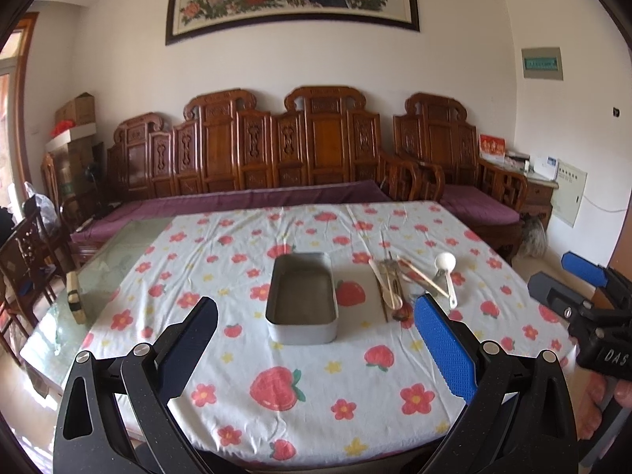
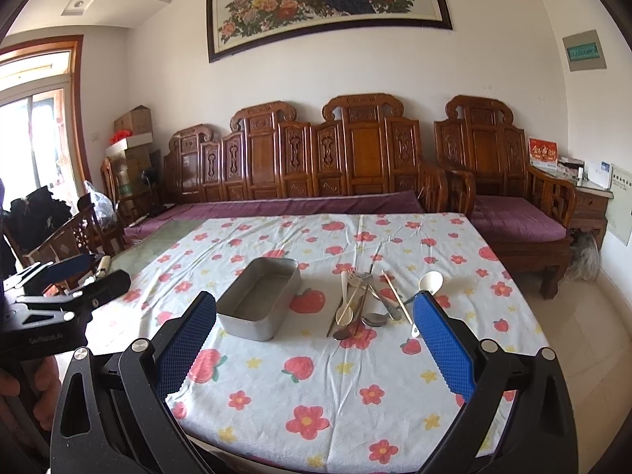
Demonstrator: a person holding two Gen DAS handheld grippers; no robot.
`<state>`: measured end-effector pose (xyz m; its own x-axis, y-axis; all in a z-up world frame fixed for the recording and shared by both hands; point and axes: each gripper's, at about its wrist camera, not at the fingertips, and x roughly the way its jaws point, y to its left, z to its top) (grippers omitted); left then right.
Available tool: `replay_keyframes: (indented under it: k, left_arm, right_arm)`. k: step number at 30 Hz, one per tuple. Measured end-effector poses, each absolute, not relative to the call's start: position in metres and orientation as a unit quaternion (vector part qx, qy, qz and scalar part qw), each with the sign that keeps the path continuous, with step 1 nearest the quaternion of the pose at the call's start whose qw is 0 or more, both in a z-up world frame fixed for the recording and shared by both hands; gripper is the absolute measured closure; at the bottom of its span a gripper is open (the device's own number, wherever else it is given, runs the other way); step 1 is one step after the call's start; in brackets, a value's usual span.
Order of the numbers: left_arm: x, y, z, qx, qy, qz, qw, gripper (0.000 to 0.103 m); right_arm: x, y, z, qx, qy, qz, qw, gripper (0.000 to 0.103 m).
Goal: Organize utensils
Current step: 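Move the right tool to the white ladle while the left tool approaches a wooden chopstick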
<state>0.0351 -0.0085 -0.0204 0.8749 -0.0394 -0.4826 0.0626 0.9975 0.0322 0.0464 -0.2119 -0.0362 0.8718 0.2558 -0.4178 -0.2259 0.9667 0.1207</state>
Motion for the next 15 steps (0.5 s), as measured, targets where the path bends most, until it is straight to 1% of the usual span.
replay_keyframes:
  k: [11,15]
  left_arm:
    - [0.084,-0.022,-0.057,0.047,0.307,-0.069,0.948,0.006]
    - [0.099,-0.029,-0.066,0.048,0.316,-0.080,0.944,0.006]
  right_arm:
    - [0.113,-0.230,-0.065,-0.004,0.258,0.114,0.960,0.004]
    - [0.149,-0.247,-0.081,-0.024,0.280,0.110,0.953,0.011]
